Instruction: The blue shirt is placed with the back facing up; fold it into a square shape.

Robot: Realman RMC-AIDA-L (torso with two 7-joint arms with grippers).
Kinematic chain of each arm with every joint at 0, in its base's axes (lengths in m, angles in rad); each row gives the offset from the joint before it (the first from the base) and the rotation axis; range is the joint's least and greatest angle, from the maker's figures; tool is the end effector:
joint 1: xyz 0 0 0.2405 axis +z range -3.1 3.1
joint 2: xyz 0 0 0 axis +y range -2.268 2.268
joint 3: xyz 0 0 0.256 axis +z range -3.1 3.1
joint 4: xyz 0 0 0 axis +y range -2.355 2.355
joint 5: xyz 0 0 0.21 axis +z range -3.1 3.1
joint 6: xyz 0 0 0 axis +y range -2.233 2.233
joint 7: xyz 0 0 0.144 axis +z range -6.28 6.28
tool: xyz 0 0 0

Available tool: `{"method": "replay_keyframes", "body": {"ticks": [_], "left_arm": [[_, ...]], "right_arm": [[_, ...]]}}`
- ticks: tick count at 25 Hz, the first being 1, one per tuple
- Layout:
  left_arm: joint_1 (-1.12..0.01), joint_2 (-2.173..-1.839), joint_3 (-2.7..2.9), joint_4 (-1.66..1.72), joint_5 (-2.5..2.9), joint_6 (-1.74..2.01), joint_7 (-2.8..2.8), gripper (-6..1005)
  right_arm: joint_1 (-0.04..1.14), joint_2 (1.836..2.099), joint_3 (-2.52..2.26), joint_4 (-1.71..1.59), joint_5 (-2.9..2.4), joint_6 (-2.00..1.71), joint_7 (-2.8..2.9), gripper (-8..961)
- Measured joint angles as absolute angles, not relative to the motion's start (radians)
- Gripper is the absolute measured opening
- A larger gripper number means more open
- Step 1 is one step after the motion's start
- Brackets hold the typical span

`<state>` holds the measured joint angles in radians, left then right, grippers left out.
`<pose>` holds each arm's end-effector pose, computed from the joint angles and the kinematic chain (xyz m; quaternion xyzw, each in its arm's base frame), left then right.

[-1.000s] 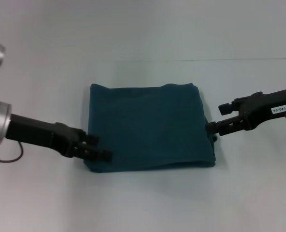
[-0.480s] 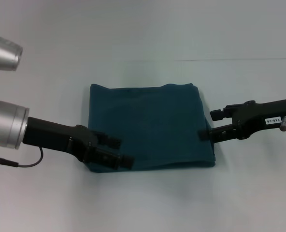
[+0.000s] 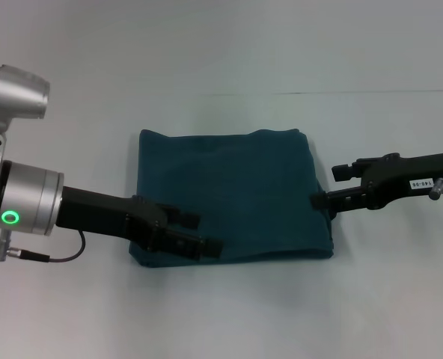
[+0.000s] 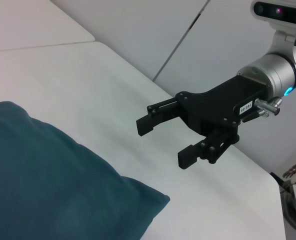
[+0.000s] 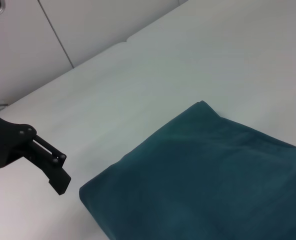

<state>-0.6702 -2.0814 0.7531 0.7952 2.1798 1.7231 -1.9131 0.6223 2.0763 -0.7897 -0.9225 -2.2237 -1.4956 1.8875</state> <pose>-0.2101 0.3427 0.0022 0.9298 0.3325 0.1572 0.0161 0.2306 0.3721 0.0234 -0.9348 0.3071 0.1140 0.1371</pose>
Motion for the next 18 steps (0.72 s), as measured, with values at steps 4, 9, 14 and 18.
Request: {"method": "replay_keyframes", "body": {"ticks": [4, 9, 14, 18], "left_arm": [[-0.674, -2.081, 0.753, 0.796, 2.180, 1.722, -1.918, 951], [-0.673, -2.081, 0.753, 0.796, 2.180, 1.711, -1.919, 951], [-0.670, -2.081, 0.751, 0.796, 2.180, 1.703, -1.919, 951], [-0.671, -2.080, 0.750, 0.796, 2.179, 1.703, -1.920, 950]], "right_arm": [[0.621, 2.077, -0.778, -0.922, -2.222, -1.493, 1.887, 924], [0.623, 2.077, -0.771, -0.922, -2.209, -1.495, 1.881, 924], [0.628, 2.077, -0.770, -0.922, -2.208, -1.501, 1.879, 924], [0.629, 2.077, -0.770, -0.922, -2.207, -1.501, 1.880, 924]]}}
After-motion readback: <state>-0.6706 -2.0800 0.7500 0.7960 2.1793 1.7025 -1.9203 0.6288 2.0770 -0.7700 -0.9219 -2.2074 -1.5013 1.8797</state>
